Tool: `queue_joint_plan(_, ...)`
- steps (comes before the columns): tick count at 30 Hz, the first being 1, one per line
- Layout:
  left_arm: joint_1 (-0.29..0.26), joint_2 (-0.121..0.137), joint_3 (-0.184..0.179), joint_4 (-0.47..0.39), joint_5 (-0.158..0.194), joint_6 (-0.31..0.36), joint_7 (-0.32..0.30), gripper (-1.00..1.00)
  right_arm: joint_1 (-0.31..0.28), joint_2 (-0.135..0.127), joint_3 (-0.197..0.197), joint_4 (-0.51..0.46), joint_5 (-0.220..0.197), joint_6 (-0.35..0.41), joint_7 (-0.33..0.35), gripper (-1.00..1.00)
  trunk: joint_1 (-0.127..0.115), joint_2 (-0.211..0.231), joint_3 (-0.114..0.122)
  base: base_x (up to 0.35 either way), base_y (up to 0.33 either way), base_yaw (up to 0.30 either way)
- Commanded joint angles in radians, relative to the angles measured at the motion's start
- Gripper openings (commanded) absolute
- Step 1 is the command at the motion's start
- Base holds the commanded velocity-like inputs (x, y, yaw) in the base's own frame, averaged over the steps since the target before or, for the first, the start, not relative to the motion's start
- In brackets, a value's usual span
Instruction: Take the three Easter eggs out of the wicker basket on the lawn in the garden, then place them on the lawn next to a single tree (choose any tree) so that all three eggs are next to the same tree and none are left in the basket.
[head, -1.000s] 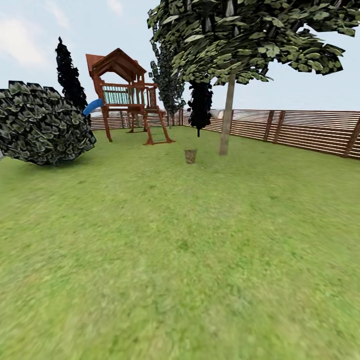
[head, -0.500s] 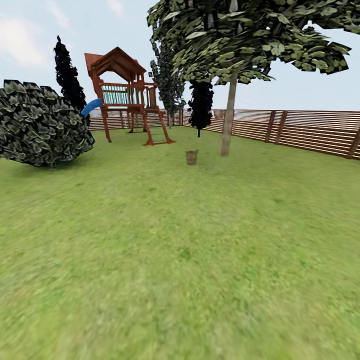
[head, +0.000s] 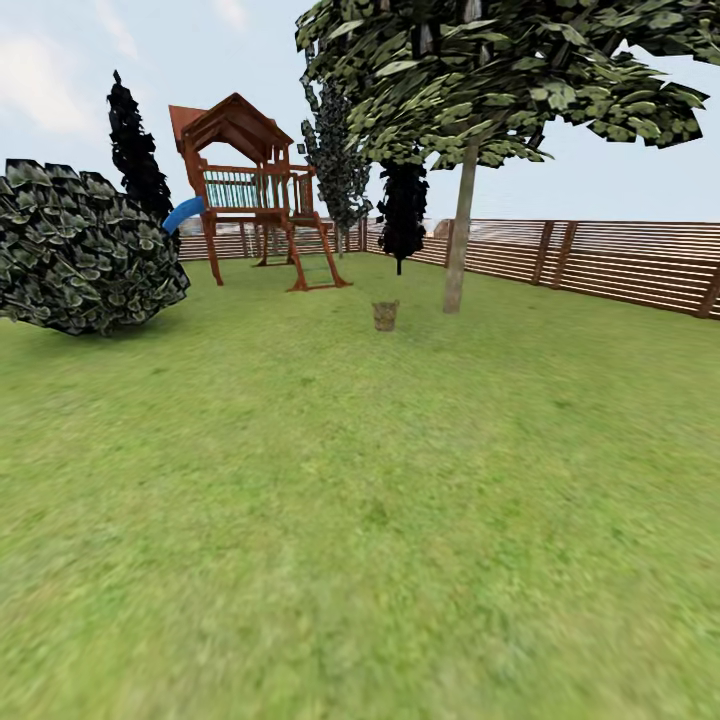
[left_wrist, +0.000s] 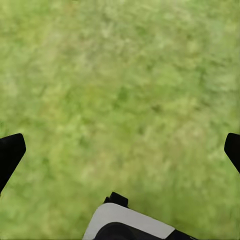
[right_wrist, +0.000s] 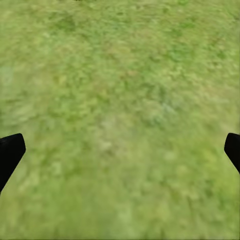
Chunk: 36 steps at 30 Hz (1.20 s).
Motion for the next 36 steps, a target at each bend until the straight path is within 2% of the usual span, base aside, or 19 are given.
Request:
queue_joint_plan(1, -0.001, 0.001, -0.002, 0.0, 0.006, -0.003, 0.0, 1.0, -0.001, 0.0, -0.001, 0.0, 0.001, -0.003, -0.003, 1.0, 0.001, -0.002, -0.002, 0.262, 0.066, 0.0)
queue_joint_plan(20, -0.001, 0.002, -0.002, 0.001, 0.006, -0.004, 0.0, 1.0, -0.001, -0.001, -0.004, -0.001, 0.001, -0.003, -0.004, 1.0, 0.001, -0.002, -0.002, 0.316, 0.038, 0.0)
queue_joint_plan(36, -0.001, 0.002, -0.002, 0.0, 0.005, -0.007, -0.002, 1.0, -0.001, -0.001, -0.004, -0.002, 0.001, -0.003, -0.003, 1.0, 0.001, -0.002, -0.002, 0.223, 0.0, 0.0)
